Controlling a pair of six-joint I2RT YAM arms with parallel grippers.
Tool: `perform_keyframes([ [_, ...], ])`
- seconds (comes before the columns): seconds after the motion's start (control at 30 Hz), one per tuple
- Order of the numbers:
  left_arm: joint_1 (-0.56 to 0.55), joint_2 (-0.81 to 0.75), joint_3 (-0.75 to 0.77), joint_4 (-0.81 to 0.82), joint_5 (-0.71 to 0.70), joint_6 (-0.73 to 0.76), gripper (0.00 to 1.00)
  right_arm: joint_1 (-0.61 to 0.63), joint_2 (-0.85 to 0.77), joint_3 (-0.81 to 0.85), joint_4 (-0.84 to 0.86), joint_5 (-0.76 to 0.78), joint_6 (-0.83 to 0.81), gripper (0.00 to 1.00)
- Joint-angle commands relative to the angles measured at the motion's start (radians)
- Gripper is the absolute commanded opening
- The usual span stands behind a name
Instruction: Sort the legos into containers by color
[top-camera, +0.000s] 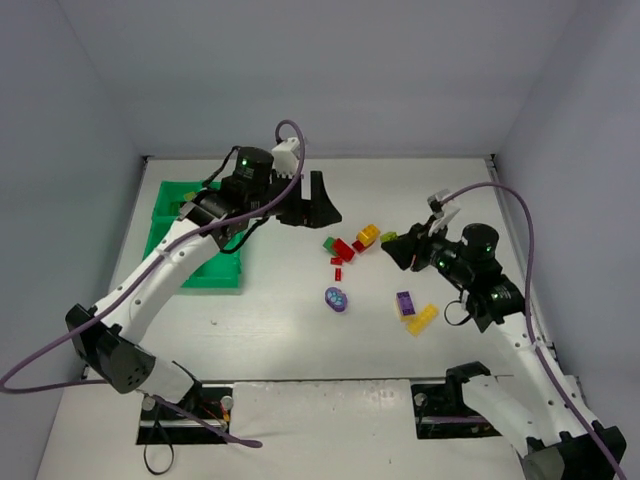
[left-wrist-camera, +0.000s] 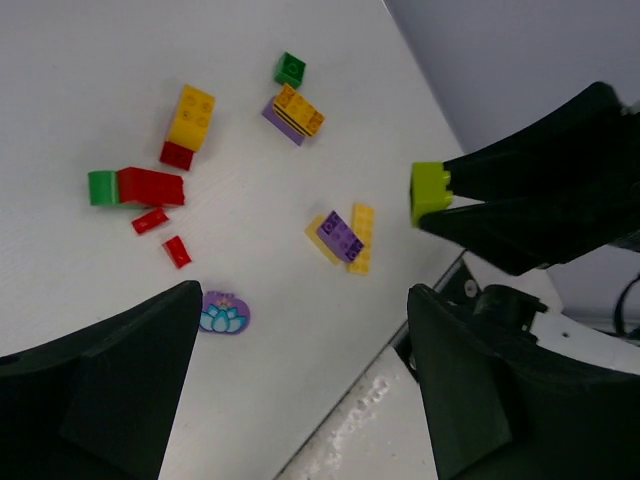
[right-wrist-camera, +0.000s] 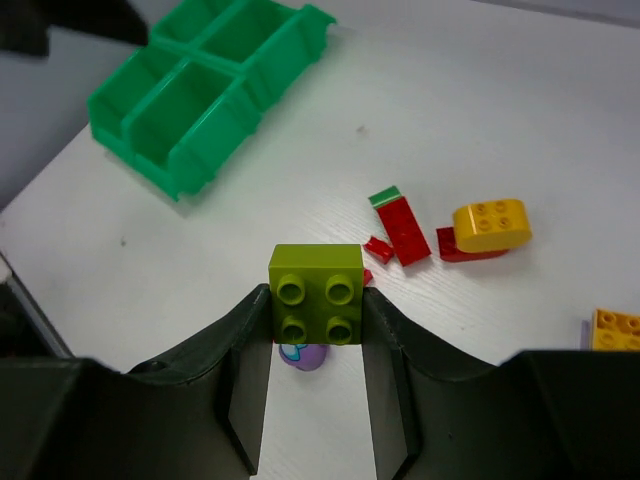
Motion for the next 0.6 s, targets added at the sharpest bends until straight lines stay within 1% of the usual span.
perform_keyframes([
  [0.0, 0.007, 0.036, 0.163, -0.085, 0.108, -0.119, 0.77, 0.091, -0.045, -0.028, 0.182, -0.050, -0.128, 0.00],
  [0.07, 0.007, 0.061, 0.191, -0.105, 0.154, -0.175, 0.77, 0.128, -0.049, -0.039, 0.205, -0.028, -0.188, 0.02],
  [0.17, 0.008, 0.082, 0.200, -0.078, 0.221, -0.267, 0.77, 0.166, -0.011, -0.016, 0.236, -0.023, -0.251, 0.03],
  [0.3, 0.004, 0.109, 0.188, -0.037, 0.313, -0.377, 0.77, 0.197, 0.047, 0.018, 0.280, -0.024, -0.270, 0.03],
  [0.37, 0.005, 0.113, 0.166, -0.009, 0.350, -0.409, 0.77, 0.209, 0.076, 0.035, 0.297, -0.023, -0.283, 0.03],
  [0.5, 0.001, 0.129, 0.149, -0.003, 0.364, -0.446, 0.77, 0.229, 0.116, 0.067, 0.305, -0.023, -0.303, 0.03],
  [0.57, -0.008, 0.145, 0.152, -0.033, 0.335, -0.436, 0.74, 0.238, 0.134, 0.075, 0.308, -0.029, -0.308, 0.04],
])
